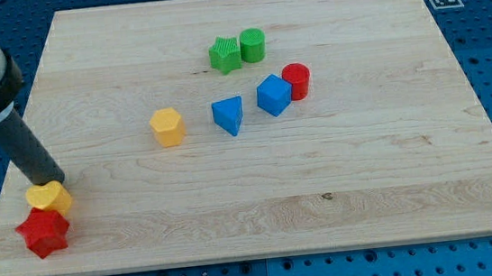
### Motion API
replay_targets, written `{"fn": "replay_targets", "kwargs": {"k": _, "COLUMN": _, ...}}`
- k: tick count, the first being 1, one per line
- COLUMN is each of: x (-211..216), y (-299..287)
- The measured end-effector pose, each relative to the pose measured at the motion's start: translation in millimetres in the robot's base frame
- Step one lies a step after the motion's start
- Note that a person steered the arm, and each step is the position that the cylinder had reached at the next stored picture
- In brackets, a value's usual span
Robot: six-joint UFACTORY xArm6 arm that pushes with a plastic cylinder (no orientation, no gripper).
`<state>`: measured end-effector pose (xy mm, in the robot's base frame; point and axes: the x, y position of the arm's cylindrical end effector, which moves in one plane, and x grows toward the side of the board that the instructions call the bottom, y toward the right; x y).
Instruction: Move your arm closer to the yellow hexagon
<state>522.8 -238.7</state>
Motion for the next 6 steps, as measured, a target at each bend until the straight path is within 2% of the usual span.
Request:
{"fn": "replay_targets", "kwargs": {"k": 1, "x": -1, "y": 0}}
{"fn": "replay_targets", "kwargs": {"k": 2, "x": -44, "y": 9}}
{"fn": "replay_targets", "kwargs": {"k": 3, "x": -94, "y": 38}}
{"fn": "replay_targets", "kwargs": {"k": 4, "x": -124, "y": 75}}
{"fn": "replay_targets", "kwargs": {"k": 6, "x": -90, "y": 165}}
